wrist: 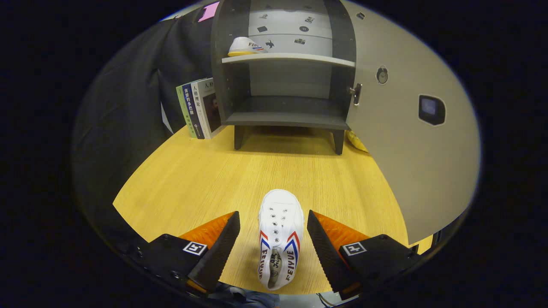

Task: Open the shoe cabinet door, grab the shoes and put them into the shoe cabinet, then close the shoe cabinet door.

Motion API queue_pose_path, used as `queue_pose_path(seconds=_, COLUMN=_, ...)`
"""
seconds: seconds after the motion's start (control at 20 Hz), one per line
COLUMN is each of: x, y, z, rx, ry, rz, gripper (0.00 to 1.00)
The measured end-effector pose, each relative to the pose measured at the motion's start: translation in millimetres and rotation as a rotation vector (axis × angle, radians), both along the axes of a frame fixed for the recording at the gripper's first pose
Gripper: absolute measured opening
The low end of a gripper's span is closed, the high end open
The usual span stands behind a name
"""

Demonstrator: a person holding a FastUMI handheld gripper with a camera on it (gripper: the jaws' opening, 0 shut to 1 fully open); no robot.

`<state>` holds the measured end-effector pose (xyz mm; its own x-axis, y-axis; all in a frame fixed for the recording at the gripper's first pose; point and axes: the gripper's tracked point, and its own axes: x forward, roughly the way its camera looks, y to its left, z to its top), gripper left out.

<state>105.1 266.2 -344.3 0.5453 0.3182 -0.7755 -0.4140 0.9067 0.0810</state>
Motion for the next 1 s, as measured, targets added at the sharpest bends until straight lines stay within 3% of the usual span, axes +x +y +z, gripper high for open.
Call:
queue_pose_path(seconds=0.7, x=-31.7, y=20.9, z=-68.3, rx=-0.023, ry=0.246, rz=0.028, gripper=0.92)
queue_pose_path(seconds=0.9, x=-32.2, y=20.8, z=-75.9, rx=-0.068, ry=0.242, rz=0.033, gripper=0.89)
queue_pose_path(seconds=1.0, x=-25.8, y=11.1, z=-78.9, rx=-0.124, ry=0.217, rz=0.018, gripper=0.80)
